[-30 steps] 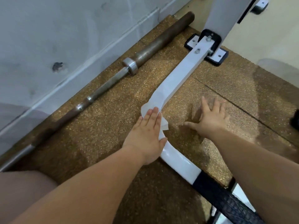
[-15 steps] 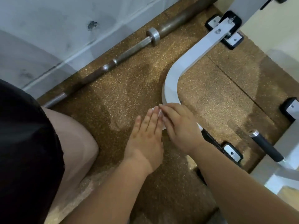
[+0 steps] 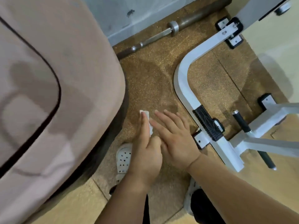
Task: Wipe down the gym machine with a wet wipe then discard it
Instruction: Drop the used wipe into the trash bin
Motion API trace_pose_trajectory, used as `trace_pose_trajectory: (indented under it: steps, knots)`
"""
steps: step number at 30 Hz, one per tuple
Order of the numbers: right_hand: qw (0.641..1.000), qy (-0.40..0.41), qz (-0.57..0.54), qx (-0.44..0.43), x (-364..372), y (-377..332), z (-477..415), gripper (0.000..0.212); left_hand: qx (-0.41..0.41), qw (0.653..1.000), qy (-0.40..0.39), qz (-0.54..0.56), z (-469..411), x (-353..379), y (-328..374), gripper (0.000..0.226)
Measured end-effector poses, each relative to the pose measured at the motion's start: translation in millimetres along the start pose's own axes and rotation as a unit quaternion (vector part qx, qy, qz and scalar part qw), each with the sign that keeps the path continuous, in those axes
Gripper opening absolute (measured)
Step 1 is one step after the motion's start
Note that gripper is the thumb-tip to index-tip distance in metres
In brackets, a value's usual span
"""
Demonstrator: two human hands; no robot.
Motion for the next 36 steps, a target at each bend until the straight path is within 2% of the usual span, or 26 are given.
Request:
trace_pose_trajectory:
  steps: [2, 4, 7, 10, 14, 17, 20, 22, 23, 25, 27, 30, 36]
  knots:
    - [0.999, -0.028, -0.027, 0.004, -19, -28, 3, 0.059, -0.04, 0.99, -0.022, 0.131, 39, 3, 11, 0.077]
    - [0.998, -0.039, -0.042, 0.002, -43, -53, 5, 0.057, -0.041, 0.981, -0.017, 0.189, 78, -1, 27, 0.08]
    - [0.998, -0.014, -0.052, -0.019, -95, -92, 1, 0.047, -0.055, 0.981, -0.012, 0.184, 135, -14, 53, 0.077]
    - [0.996, 0.014, -0.07, -0.051, -159, -138, -17, 0.033, -0.047, 0.983, -0.017, 0.177, 190, -29, 84, 0.064]
    - [0.992, 0.032, -0.105, -0.067, -229, -191, -55, 0.031, -0.032, 0.972, -0.012, 0.231, 250, -54, 126, 0.061]
    - [0.99, 0.013, -0.095, -0.1, -257, -223, -79, 0.031, -0.029, 0.966, -0.005, 0.257, 280, -80, 149, 0.053]
    - [0.992, -0.03, -0.059, -0.11, -270, -241, -102, 0.021, 0.001, 0.991, -0.015, 0.132, 295, -111, 169, 0.055]
    - [0.991, -0.065, -0.038, -0.107, -268, -249, -117, 0.024, 0.013, 0.998, 0.046, -0.036, 292, -148, 172, 0.053]
    - [0.989, -0.092, -0.026, -0.111, -264, -256, -124, 0.032, 0.03, 0.984, 0.09, -0.152, 288, -169, 172, 0.053]
    - [0.976, -0.202, -0.02, -0.081, -241, -264, -132, 0.049, 0.026, 0.927, 0.138, -0.347, 275, -203, 164, 0.06]
    - [0.95, -0.312, 0.008, -0.023, -216, -262, -130, 0.062, -0.025, 0.882, 0.14, -0.449, 258, -230, 150, 0.066]
    - [0.921, -0.388, 0.031, 0.019, -192, -263, -137, 0.076, -0.047, 0.858, 0.129, -0.494, 241, -257, 145, 0.07]
    - [0.889, -0.451, 0.04, 0.067, -156, -257, -162, 0.075, -0.069, 0.862, 0.099, -0.493, 215, -284, 148, 0.078]
Point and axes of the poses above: each hand's wrist, its own z-axis away from the middle knuckle, its own x-axis out of the palm, y = z × x, the point moved 9 cm from there along -z, towards the middle knuckle, and after that the axes turned 10 degrees about -x, right-handed, at the moved point
